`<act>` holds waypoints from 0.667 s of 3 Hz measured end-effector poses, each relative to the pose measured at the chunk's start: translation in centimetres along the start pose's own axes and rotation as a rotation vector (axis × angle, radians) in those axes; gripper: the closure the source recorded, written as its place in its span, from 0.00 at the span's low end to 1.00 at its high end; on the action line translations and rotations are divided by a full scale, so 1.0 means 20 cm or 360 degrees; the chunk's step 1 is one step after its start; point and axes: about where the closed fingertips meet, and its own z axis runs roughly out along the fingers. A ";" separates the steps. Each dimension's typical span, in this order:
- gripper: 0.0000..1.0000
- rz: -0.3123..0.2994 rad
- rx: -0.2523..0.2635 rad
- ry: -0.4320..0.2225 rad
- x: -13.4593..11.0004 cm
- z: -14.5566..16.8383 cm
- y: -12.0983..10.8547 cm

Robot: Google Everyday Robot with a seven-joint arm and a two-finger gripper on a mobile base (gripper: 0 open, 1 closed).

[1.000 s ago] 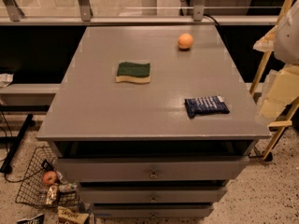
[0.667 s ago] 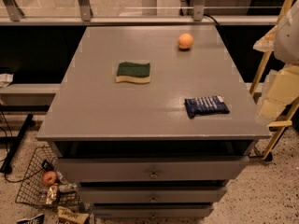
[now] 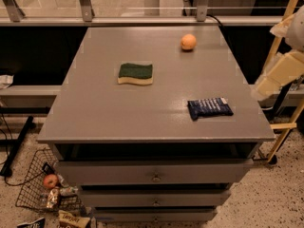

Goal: Move orange near rxbar blueberry

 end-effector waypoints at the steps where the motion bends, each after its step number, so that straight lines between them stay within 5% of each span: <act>1: 0.00 0.0123 0.0063 -0.0320 -0.09 0.17 -0.37; 2: 0.00 0.0253 0.0041 -0.0475 -0.20 0.43 -0.66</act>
Offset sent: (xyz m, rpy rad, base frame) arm 0.2832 0.0037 -0.0205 0.4755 -0.1563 -0.1111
